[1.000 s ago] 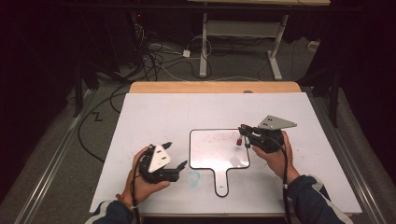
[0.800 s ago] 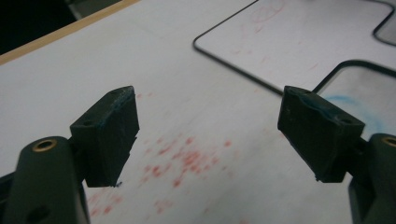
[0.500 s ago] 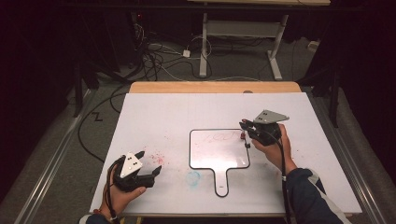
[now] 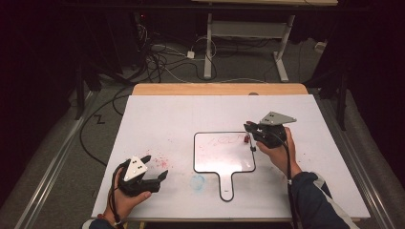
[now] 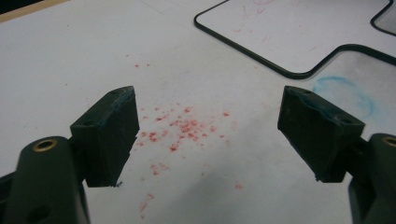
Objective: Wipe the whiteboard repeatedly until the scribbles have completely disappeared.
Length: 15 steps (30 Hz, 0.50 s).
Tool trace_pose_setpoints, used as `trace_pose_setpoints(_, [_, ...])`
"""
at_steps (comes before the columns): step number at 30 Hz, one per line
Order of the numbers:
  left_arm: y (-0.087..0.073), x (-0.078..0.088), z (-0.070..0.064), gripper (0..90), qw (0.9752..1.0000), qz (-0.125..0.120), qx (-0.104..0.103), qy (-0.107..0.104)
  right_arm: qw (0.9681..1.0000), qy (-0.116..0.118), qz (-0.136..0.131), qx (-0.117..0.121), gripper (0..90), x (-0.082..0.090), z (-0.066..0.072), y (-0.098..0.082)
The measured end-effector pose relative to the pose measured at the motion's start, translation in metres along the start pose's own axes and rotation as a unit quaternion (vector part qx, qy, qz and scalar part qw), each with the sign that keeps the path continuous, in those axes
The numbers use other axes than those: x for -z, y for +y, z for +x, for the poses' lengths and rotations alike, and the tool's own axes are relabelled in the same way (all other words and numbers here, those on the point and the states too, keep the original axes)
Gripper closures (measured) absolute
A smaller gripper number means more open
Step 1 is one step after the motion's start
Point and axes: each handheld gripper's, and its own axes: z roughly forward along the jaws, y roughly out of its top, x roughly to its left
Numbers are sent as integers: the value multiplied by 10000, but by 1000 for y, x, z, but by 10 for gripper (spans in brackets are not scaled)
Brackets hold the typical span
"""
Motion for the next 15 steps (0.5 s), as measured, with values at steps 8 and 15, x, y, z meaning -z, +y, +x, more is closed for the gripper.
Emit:
trace_pose_setpoints(8, [0,1,-1,195,10000,-10,-20,-38,9989,-122,274,362,816,8,0,2])
trace_pose_setpoints(15, [1,0,-1,195,10000,-51,9,-60,9994,-206,-73,265,817,-11,-10,2])
